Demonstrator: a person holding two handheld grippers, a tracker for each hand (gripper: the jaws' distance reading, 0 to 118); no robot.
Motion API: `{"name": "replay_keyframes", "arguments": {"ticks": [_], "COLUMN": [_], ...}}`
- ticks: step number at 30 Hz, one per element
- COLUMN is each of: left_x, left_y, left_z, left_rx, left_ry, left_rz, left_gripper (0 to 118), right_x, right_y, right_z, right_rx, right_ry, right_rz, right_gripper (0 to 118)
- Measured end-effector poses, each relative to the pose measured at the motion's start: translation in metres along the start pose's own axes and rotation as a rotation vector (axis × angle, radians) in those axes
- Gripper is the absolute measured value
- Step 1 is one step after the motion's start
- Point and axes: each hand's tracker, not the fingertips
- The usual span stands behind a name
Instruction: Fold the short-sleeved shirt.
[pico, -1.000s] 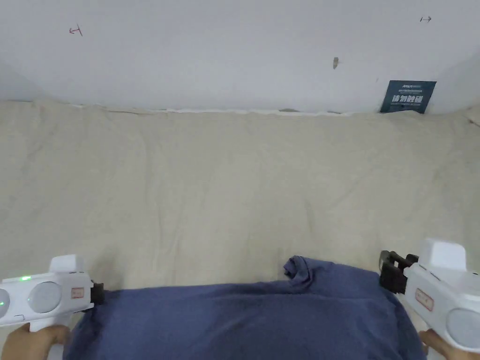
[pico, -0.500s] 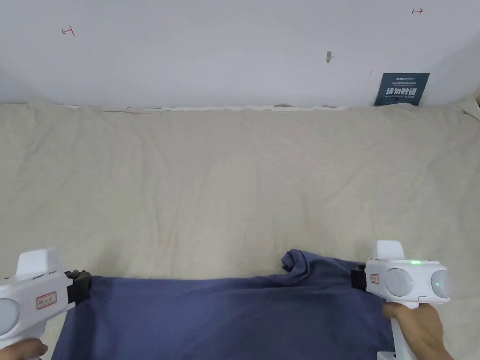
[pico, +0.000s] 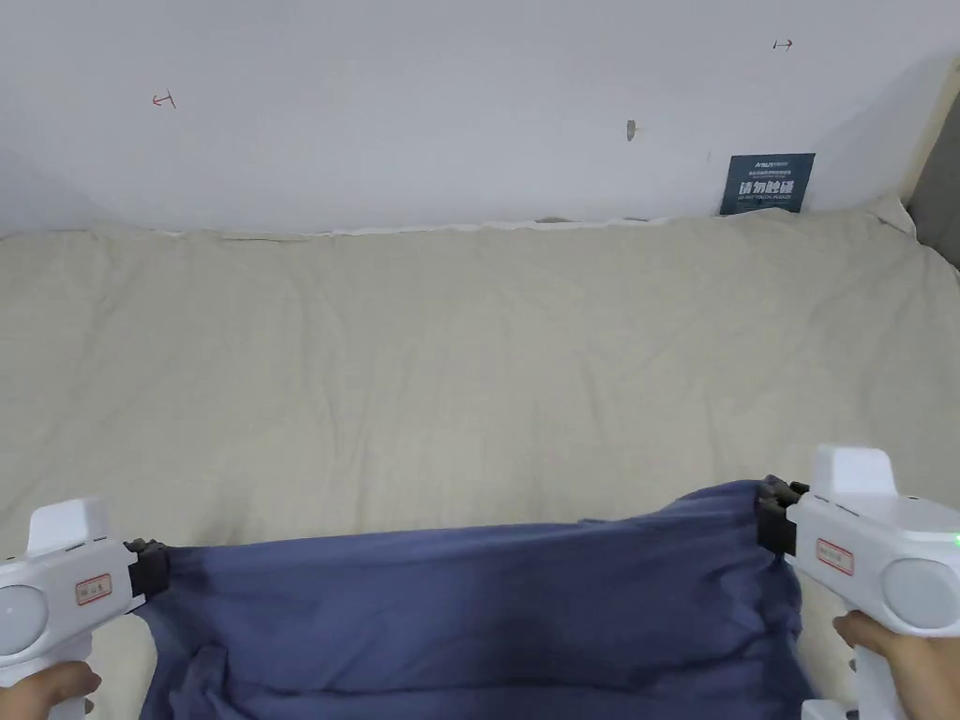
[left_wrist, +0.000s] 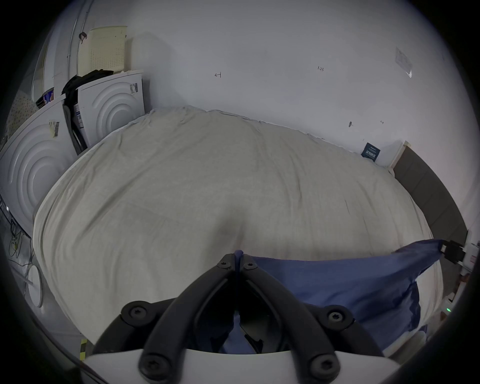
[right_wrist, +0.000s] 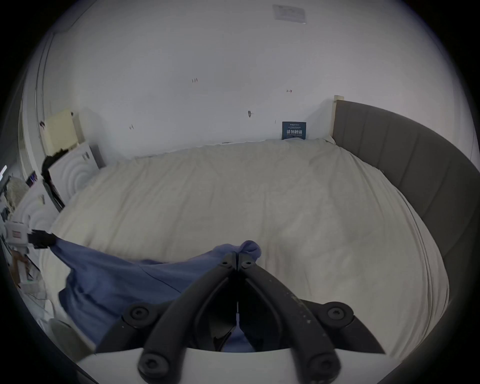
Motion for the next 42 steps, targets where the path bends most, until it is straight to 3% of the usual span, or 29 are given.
{"name": "replay_keyframes", "arguments": {"ticks": [7, 15, 20, 21, 22, 24, 25, 26, 27, 33, 39, 42], "left_x": [0.011, 0.027, 0.032, 0.032, 0.034, 0.039, 0.040, 0.046, 0.055, 0.114, 0.161, 0.171], "left_y": [-0.074, -0.140, -0.138, -0.134, -0.128, -0.117, -0.115, -0.107, -0.097, -0.036, -0.013, -0.013], "left_z": [0.029, 0.021, 0.018, 0.019, 0.024, 0.036, 0.038, 0.045, 0.056, 0.103, 0.117, 0.117], "left_rx": [-0.092, -0.212, -0.229, -0.235, -0.233, -0.202, -0.171, -0.123, -0.050, 0.309, 0.609, 0.666], "left_ry": [0.008, 0.058, 0.077, 0.075, 0.066, 0.023, -0.001, -0.009, -0.016, -0.102, -0.060, -0.069], "left_rz": [-0.017, -0.020, -0.036, -0.041, -0.041, -0.016, -0.001, 0.007, 0.008, -0.107, -0.169, -0.202], "left_gripper": [2, 2, 3, 9, 31, 93, 118, 118, 117, 115, 112, 87], "right_x": [0.011, 0.026, 0.022, 0.019, 0.016, 0.010, 0.007, 0.003, -0.003, -0.045, -0.083, -0.093], "right_y": [-0.082, -0.174, -0.176, -0.169, -0.161, -0.140, -0.127, -0.115, -0.100, -0.027, -0.003, -0.003], "right_z": [0.062, 0.046, 0.045, 0.050, 0.058, 0.073, 0.081, 0.089, 0.101, 0.156, 0.180, 0.185], "right_rx": [-0.067, -0.244, -0.241, -0.235, -0.210, -0.149, -0.102, -0.055, 0.008, 0.357, 0.566, 0.608], "right_ry": [0.019, -0.060, -0.077, -0.080, -0.086, -0.090, -0.086, -0.081, -0.081, -0.086, -0.201, -0.219], "right_rz": [-0.086, -0.184, -0.212, -0.209, -0.208, -0.202, -0.193, -0.183, -0.162, -0.023, 0.062, 0.072], "right_gripper": [2, 2, 2, 10, 30, 69, 92, 104, 108, 108, 108, 96]}}
